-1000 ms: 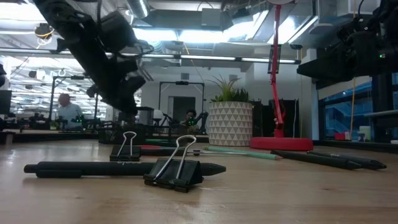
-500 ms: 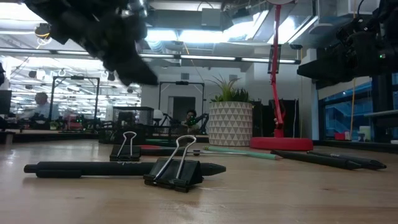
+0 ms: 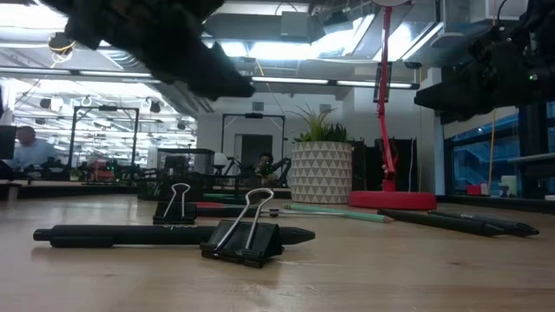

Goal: Pick and place office supplies into organizer
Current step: Put the black scissor into the black desk organizer

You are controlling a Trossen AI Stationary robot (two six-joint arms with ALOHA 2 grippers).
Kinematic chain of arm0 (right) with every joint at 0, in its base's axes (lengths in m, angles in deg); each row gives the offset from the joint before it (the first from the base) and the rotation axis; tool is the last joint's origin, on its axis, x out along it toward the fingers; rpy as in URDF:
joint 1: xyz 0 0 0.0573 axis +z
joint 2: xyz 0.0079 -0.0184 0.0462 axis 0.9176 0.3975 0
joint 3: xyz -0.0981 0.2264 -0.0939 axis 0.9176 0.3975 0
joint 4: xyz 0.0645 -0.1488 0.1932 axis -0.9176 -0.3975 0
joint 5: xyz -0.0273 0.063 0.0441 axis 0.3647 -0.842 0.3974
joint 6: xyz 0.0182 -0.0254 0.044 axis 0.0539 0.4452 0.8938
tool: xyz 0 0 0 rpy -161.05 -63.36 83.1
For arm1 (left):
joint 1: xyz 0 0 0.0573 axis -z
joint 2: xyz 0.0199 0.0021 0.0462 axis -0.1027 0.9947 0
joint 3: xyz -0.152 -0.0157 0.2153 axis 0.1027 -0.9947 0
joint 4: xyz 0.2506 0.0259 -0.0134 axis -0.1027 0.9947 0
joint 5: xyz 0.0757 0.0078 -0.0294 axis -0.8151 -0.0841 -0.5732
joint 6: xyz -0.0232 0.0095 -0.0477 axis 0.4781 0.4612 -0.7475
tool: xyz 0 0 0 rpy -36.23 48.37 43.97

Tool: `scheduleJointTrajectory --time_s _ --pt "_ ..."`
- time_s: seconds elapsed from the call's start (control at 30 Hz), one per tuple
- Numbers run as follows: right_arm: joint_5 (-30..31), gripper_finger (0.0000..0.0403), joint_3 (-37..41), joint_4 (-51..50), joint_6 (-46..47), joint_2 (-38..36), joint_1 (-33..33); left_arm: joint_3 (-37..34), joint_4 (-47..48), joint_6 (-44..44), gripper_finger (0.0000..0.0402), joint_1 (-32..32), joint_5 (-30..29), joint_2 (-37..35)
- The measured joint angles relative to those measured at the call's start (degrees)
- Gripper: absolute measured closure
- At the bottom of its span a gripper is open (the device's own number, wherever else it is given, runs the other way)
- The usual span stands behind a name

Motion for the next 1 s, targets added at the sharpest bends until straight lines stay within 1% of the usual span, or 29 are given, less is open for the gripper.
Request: scheduleJointTrajectory --time_s 0.1,0.23,0.3,0.37,0.47,0.67,1.0 --pt "0.0 0.0276 0.0 0.0 1.9 0.0 0.0 5.5 6.5 2.3 0.029 0.5 -0.3 2.9" --pt "0.0 0.0276 0.0 0.0 4.2 0.0 0.0 12.9 25.9 1.4 0.029 0.5 -1.3 4.8" --pt "0.0 0.0276 0.0 -0.1 5.0 0.0 0.0 15.9 35.1 -0.9 0.029 0.5 -3.7 5.1" --pt "0.0 0.0276 0.0 0.0 5.0 0.0 0.0 17.9 41.4 -3.4 0.029 0.3 -5.6 5.5" --pt "0.0 0.0276 0.0 0.1 4.8 0.0 0.0 18.7 43.3 -4.5 0.029 -0.2 -6.3 5.6" --pt "0.0 0.0276 0.0 0.2 4.8 0.0 0.0 18.7 42.4 -0.6 0.029 -1.3 -8.2 5.6" --pt "0.0 0.0276 0.0 0.0 3.2 0.0 0.0 18.7 41.6 -4.8 0.0292 -1.3 -8.3 5.6"
